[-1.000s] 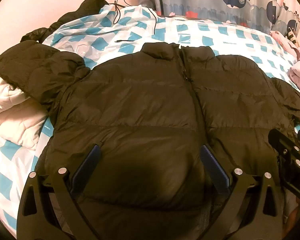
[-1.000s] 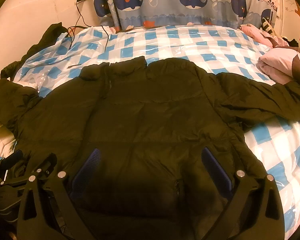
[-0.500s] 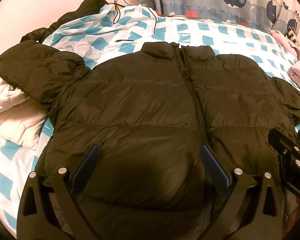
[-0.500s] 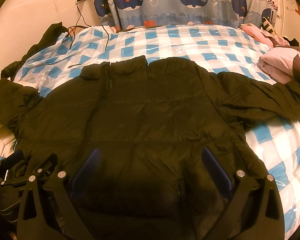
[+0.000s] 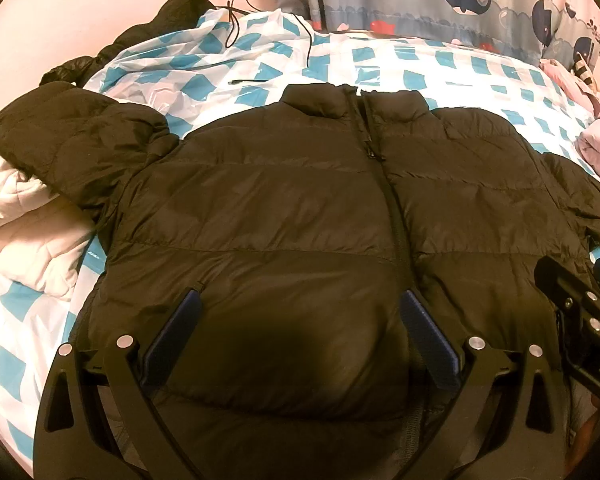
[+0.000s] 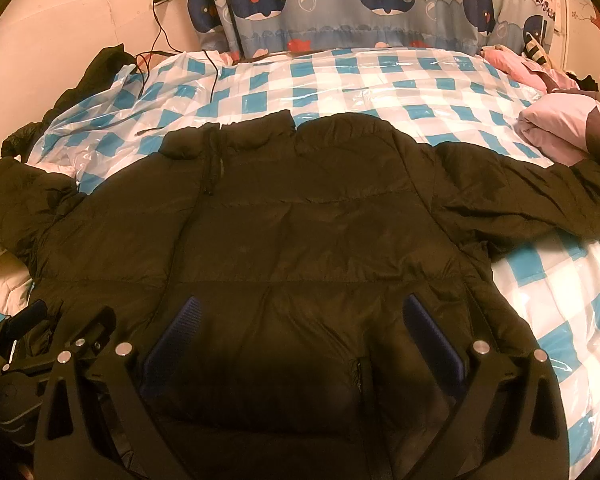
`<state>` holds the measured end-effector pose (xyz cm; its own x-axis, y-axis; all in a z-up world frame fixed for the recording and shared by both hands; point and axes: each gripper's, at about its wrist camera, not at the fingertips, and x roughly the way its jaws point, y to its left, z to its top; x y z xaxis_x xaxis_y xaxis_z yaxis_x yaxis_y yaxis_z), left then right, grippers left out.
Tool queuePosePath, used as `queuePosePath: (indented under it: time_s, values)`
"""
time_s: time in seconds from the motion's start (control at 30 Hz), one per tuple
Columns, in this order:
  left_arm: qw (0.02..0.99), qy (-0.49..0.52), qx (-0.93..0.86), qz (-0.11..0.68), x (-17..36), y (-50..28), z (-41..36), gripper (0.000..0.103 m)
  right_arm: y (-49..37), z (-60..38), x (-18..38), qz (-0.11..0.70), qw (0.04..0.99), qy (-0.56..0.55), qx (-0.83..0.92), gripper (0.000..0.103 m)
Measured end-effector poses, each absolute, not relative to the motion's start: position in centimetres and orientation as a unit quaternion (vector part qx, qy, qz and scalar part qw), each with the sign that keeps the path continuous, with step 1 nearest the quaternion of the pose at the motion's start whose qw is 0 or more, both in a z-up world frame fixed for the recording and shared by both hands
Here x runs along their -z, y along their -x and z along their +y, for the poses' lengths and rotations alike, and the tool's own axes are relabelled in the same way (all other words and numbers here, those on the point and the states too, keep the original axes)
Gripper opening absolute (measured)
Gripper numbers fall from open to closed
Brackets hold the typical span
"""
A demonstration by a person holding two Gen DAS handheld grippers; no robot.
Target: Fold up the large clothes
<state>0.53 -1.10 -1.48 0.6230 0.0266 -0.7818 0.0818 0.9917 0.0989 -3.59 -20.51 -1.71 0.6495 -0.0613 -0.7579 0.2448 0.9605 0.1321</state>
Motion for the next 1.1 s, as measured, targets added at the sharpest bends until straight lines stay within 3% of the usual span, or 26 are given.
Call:
queuePosePath:
  time_s: [0.57, 0.73, 0.9, 1.1]
  values:
    - [0.899, -0.064, 0.016, 0.434, 1.5, -0.6, -1.1, 0.096, 3.6, -20.7, 2.0, 0.412, 0.9, -0.113, 0.088, 0.097]
    - [0.9, -0.076, 0.018, 0.429, 1.4, -0.6, -1.6, 0.096, 4.8, -22.1, -0.9, 0.379, 0.916, -0.089, 0.101, 0.097]
    - [0.904, -0.071, 0.011, 0.421, 1.2, -0.7, -1.5, 0.096, 6.7, -30.0, -3.6, 0.34, 0.926, -0.071, 0.15, 0.097]
    - [0.913, -0.056, -0.002, 0.403, 0.7, -0.7, -0.8, 0.096, 8.3, -48.3, -2.2, 0.367, 0.9, -0.093, 0.216, 0.097]
